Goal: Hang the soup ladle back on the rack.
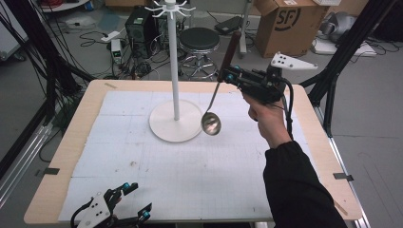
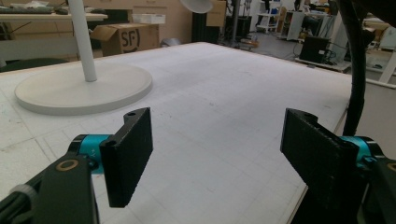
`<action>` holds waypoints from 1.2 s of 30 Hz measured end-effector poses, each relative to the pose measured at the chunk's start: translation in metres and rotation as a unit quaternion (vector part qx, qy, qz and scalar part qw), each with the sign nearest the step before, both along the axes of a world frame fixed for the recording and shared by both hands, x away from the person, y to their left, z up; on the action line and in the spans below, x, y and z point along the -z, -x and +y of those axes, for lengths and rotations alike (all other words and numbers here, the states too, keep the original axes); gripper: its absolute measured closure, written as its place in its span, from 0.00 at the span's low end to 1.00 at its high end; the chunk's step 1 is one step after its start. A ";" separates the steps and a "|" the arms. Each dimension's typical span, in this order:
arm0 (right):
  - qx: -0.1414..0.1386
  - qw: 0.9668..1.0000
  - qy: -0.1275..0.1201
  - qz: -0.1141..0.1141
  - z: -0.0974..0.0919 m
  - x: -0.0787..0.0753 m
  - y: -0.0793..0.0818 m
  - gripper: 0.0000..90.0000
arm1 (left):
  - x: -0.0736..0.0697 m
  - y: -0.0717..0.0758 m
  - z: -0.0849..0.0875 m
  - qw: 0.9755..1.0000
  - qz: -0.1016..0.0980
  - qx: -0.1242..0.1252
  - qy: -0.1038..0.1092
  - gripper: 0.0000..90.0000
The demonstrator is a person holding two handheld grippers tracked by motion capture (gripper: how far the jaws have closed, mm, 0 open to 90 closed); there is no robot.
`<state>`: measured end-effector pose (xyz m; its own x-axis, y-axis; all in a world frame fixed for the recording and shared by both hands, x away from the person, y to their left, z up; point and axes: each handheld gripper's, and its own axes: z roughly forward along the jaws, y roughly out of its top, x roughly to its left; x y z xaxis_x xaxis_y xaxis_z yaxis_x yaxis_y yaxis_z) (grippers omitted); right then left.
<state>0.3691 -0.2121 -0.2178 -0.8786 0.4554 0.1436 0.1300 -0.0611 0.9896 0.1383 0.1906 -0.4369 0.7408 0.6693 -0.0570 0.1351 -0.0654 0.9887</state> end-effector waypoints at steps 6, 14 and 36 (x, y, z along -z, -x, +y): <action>-0.002 1.000 0.003 -0.001 0.016 -0.008 -0.010 0.81 | -0.001 0.000 0.001 1.000 -0.001 0.000 0.005 0.29; 0.001 1.000 -0.001 0.012 0.027 -0.014 -0.025 0.81 | -0.002 0.002 0.004 1.000 -0.003 0.001 0.011 0.29; -0.005 0.998 0.055 0.024 0.068 -0.028 -0.061 0.81 | -0.003 0.002 0.011 1.000 -0.007 -0.003 0.020 0.29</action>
